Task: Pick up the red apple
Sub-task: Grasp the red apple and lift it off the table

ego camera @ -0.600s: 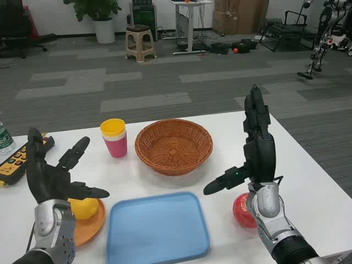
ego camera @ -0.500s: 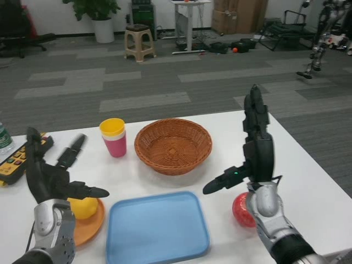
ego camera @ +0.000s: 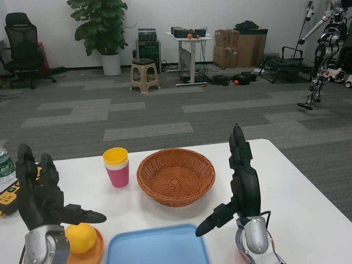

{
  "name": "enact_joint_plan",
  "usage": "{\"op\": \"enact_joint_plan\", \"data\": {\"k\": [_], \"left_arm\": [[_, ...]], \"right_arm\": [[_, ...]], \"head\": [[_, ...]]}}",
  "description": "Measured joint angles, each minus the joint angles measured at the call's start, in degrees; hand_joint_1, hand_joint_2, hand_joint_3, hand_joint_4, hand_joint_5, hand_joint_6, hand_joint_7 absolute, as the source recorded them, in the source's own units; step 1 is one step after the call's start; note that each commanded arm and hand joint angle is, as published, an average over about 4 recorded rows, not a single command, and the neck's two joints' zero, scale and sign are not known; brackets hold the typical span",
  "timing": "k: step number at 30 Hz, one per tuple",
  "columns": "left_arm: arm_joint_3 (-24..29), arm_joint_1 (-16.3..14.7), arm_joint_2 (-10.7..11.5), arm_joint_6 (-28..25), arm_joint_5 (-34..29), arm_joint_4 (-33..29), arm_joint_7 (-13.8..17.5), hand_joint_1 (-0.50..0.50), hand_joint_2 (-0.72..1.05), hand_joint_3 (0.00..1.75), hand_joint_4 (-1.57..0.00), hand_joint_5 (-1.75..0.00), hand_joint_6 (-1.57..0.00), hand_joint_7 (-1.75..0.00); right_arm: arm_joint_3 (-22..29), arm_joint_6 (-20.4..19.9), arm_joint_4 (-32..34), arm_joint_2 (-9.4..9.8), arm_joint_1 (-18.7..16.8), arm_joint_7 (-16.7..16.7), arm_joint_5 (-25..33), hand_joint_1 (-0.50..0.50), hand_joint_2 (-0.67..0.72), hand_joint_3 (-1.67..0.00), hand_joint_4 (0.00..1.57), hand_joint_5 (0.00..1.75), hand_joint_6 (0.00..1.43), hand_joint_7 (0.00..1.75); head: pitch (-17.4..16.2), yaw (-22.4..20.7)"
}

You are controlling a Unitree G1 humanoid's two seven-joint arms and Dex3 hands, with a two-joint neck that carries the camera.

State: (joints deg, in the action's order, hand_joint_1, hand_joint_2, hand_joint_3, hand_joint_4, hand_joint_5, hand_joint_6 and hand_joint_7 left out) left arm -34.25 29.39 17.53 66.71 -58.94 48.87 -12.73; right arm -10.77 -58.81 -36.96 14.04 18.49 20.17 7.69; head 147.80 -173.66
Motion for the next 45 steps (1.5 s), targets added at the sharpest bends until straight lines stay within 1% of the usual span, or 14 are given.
{"op": "enact_joint_plan", "data": {"k": [6,8,9,12,15,17,20,24,28,32,37,39,41,45], "left_arm": [[-0.1,0.0,0.0,0.0,0.0,0.2,0.0,-0.46,-0.68,0.09,0.00,0.00,0.00,0.00],[-0.2,0.0,0.0,0.0,0.0,0.2,0.0,-0.46,-0.68,0.09,0.00,0.00,0.00,0.00],[-0.2,0.0,0.0,-0.1,0.0,0.2,0.0,-0.46,-0.70,0.09,0.00,0.00,0.00,0.00],[-0.2,0.1,0.0,-1.3,0.0,0.2,0.1,-0.47,-0.66,0.09,0.00,0.00,0.00,0.00],[-0.2,0.1,0.1,-2.9,0.0,-0.1,0.7,-0.50,-0.64,0.09,0.00,0.00,0.00,0.00],[-0.2,0.1,0.1,-3.5,0.0,-0.3,1.0,-0.50,-0.64,0.09,0.00,0.00,0.00,0.00],[-0.2,0.1,0.4,-3.9,0.0,-0.5,1.2,-0.50,-0.64,0.09,0.00,0.00,0.00,0.00],[-0.2,0.1,0.6,-4.2,0.0,-0.7,1.2,-0.50,-0.64,0.09,0.00,0.00,0.00,0.00],[-0.3,0.1,0.9,-4.4,0.0,-0.8,1.2,-0.50,-0.64,0.09,0.00,0.00,0.00,0.00],[-0.4,0.1,1.3,-4.4,0.0,-1.0,1.3,-0.50,-0.68,0.09,0.00,0.00,0.00,0.00],[-0.4,0.1,1.4,-4.5,-0.1,-1.2,1.4,-0.50,-0.64,0.09,0.00,0.00,0.00,0.00],[-0.3,0.1,1.4,-4.5,-0.2,-1.2,1.4,-0.50,-0.68,0.09,0.00,0.00,0.00,0.00],[-0.3,0.1,1.4,-4.5,-0.4,-1.1,1.4,-0.50,-0.68,0.09,0.00,0.00,0.00,0.00],[-0.4,0.1,1.4,-4.6,-0.8,-0.8,1.4,-0.50,-0.64,0.09,0.00,0.00,0.00,0.00]], "right_arm": [[0.0,0.0,-0.1,0.00,0.0,0.0,0.0,-0.46,0.53,0.00,0.00,0.00,0.00,0.00],[0.1,0.0,-0.1,0.00,0.0,0.0,0.0,-0.46,0.53,0.00,0.00,0.00,0.00,0.00],[0.2,0.0,-0.1,0.00,0.0,0.0,0.0,-0.46,0.53,0.00,0.00,0.00,0.00,0.00],[0.5,0.0,0.1,0.00,0.0,0.0,0.0,-0.46,0.49,0.00,0.00,0.00,0.00,0.00],[0.9,0.0,0.5,0.22,0.0,-0.1,0.3,-0.46,0.46,0.00,0.00,0.00,0.00,0.00],[1.1,0.1,1.3,0.82,0.0,-0.8,1.0,-0.46,0.41,0.00,0.00,0.00,0.00,0.00],[1.2,1.0,3.8,2.13,-0.3,-2.5,2.4,-0.46,0.34,0.00,0.00,0.00,0.00,0.00],[1.3,2.4,7.7,4.14,-1.2,-4.0,5.4,-0.46,0.30,0.00,0.00,0.00,0.00,0.00],[1.8,4.1,9.7,5.03,-2.8,-5.2,8.8,-0.46,0.28,0.00,0.00,0.00,0.00,0.00],[4.7,5.9,15.0,6.26,-5.5,-5.4,9.5,-0.46,0.25,0.00,0.00,0.00,0.00,0.00],[8.3,8.9,22.3,6.47,-11.5,-5.4,9.5,-0.48,0.22,0.00,0.00,0.00,0.00,0.00],[9.7,9.5,24.1,6.47,-14.3,-5.3,9.5,-0.47,0.22,0.00,0.00,0.00,0.00,0.00],[11.1,9.7,25.1,6.45,-17.0,-5.2,9.5,-0.46,0.22,0.00,0.00,0.00,0.00,0.00],[13.1,9.8,25.6,6.32,-20.9,-4.9,9.5,-0.46,0.22,-0.08,0.00,0.00,0.00,0.00]], "head": [[-0.7,0.4],[-1.8,1.0],[-2.6,1.4],[-6.3,2.8],[-11.2,4.0],[-14.0,4.1],[-16.6,2.9],[-18.2,1.5],[-19.1,1.0],[-19.5,0.7],[-20.0,0.0],[-20.1,0.0],[-20.2,0.3],[-20.8,0.9]]}}
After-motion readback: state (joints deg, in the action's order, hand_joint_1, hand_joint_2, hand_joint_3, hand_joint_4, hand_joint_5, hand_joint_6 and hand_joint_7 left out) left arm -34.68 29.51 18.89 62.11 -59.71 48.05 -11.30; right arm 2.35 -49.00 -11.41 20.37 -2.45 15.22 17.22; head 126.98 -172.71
